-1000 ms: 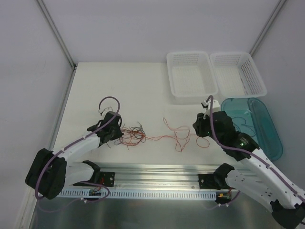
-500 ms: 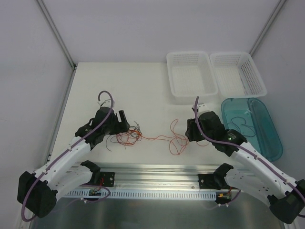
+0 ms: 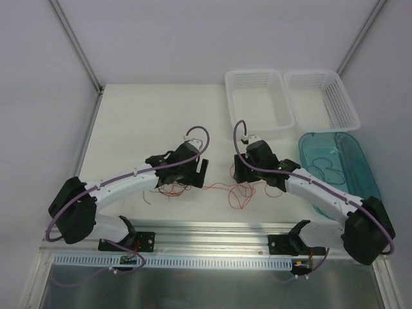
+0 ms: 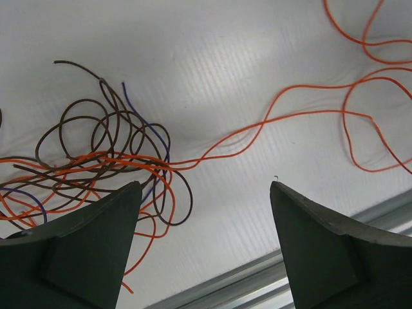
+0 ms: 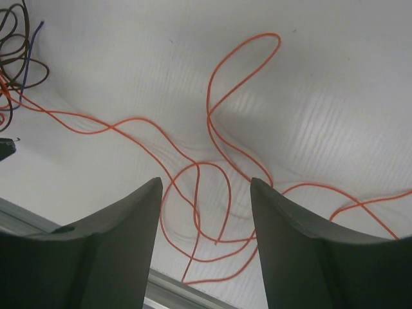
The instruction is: Untangle the cables
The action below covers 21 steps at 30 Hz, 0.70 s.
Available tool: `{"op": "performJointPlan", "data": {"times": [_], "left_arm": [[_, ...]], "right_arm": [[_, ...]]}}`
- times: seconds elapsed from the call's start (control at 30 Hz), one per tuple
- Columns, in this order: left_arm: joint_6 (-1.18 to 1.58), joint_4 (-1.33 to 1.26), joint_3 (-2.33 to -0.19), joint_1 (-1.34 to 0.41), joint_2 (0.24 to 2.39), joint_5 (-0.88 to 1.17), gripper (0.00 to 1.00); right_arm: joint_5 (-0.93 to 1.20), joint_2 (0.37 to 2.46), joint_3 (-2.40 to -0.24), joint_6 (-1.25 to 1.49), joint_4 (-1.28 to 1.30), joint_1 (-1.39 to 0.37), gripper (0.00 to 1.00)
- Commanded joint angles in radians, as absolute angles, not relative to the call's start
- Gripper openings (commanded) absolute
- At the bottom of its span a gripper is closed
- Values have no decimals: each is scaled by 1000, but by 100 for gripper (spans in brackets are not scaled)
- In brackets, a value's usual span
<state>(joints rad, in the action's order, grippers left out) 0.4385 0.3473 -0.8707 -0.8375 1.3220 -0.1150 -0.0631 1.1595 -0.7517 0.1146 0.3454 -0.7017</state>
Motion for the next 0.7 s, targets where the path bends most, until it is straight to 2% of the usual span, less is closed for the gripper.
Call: {"op": "performJointPlan", "data": {"times": [0.0,0.23,0.4,0.5,0.6,0.63,0.67], "left_arm": [[500,353,-870,-838,1350,-219,81],[564,327,-816,-836,1393,-301,81],[584,316,-801,-827,1436,-322,80],[603,307,-787,-810,1460,-325,80],[617,298,-767,-792,1479,-325,79],[618,292,-764,-787,1483,-325,79],[621,290,-752,-782,1486,-324,79]], "right_arm": [[-55,1264,-822,179,219,-698,61],[-152,1506,-902,225,167,-699,59],[-189,1610,-937,222,167,-713,50],[-198,1647,-948,218,166,-716,39],[-195,1654,-951,207,169,-719,24],[-187,1645,-954,201,176,-719,10],[-187,1629,-962,189,187,-719,4]]}}
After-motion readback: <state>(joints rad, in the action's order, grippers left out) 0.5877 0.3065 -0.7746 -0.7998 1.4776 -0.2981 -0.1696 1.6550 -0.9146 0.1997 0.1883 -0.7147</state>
